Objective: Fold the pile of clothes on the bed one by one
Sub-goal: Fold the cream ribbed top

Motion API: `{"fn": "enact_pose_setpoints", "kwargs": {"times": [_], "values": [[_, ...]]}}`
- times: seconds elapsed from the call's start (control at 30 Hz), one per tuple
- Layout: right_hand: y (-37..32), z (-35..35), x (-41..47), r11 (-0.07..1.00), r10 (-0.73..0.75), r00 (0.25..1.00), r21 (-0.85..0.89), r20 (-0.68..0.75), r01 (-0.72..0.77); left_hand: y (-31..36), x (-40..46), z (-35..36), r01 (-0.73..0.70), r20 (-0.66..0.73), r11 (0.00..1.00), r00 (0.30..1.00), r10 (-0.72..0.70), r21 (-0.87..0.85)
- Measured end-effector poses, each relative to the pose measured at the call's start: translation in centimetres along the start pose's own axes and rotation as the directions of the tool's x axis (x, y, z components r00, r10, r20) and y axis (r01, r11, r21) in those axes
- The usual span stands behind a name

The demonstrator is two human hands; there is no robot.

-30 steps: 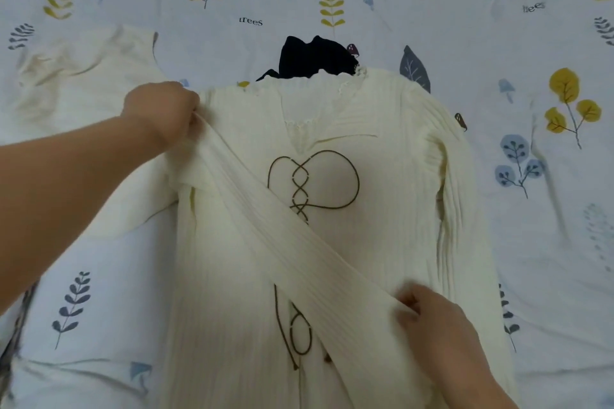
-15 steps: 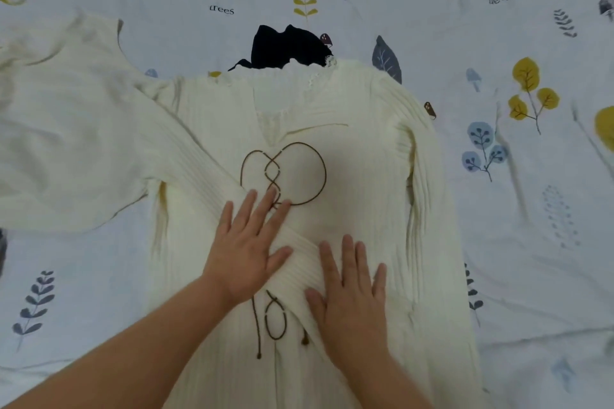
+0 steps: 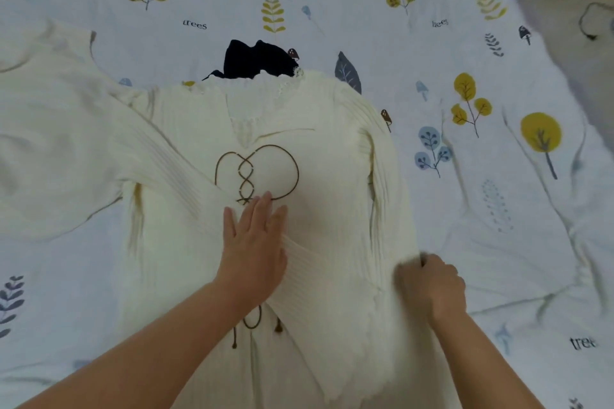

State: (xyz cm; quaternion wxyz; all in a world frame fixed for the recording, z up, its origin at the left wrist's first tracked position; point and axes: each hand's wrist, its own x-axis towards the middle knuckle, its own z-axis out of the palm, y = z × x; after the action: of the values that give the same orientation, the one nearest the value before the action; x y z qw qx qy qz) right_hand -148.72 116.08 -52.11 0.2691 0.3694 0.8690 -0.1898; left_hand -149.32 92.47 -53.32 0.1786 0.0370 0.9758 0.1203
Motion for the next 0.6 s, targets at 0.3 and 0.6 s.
{"fn": "enact_pose_setpoints", "kwargs": {"times": [0.3,0.6], "values": [[-3.2,-6.7,-6.3,0.934,-0.325,0.867,0.018,-0.378,0.358,3.2,-1.4,-2.7,-0.041,-0.005,0.839,0.999,0.046,-0.543],[-10.9,-2.3,-15.3,0.666,-0.746,0.666,-0.020,-0.017,0.745,-0.1,-0.8,-7.0,0.536,0.456,-0.268,0.835,0.306,-0.801]]}}
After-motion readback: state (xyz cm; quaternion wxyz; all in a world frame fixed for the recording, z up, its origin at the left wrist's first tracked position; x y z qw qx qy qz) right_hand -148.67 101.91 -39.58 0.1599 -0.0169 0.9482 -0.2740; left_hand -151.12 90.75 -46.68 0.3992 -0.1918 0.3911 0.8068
